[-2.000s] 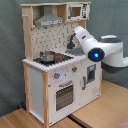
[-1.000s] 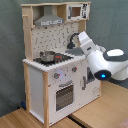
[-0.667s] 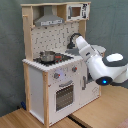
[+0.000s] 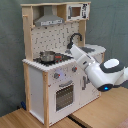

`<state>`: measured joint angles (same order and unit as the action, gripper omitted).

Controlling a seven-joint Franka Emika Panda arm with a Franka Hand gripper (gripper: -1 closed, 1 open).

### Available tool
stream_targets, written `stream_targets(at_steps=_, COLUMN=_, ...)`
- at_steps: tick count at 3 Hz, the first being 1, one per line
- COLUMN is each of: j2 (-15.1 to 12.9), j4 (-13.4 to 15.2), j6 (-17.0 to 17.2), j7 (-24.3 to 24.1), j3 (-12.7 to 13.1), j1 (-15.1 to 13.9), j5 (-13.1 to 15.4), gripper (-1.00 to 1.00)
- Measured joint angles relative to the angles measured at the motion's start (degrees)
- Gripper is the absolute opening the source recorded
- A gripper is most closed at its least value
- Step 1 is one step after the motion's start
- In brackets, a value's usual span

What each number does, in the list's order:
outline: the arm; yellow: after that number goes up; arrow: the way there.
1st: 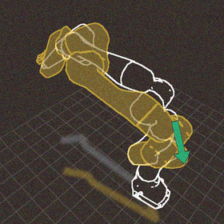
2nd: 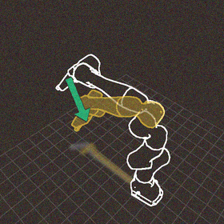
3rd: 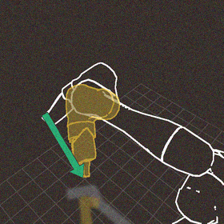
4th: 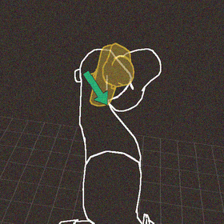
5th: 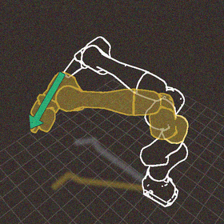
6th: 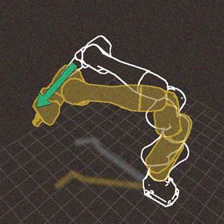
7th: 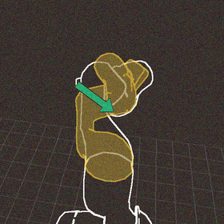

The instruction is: Play with the kitchen

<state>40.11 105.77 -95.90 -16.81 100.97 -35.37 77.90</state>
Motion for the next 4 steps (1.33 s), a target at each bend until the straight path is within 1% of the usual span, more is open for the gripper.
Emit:
stream_targets(at_steps=1, j2=0.0, j4=2.8, j6=-5.5, j7=-1.4, j3=0.1, j1=0.0, j5=1.0, gripper=1.00)
stream_targets(at_steps=2, j2=0.1, j4=5.3, j6=-10.3, j7=-4.9, j3=0.2, j1=0.1, j5=1.4, gripper=1.00)
stream_targets(at_steps=3, j2=0.2, j4=7.0, j6=-13.6, j7=-9.5, j3=0.5, j1=0.0, j5=1.5, gripper=1.00)
stream_targets(at_steps=4, j2=0.2, j4=9.0, j6=-16.7, j7=-15.2, j3=1.0, j1=0.0, j5=1.5, gripper=1.00)
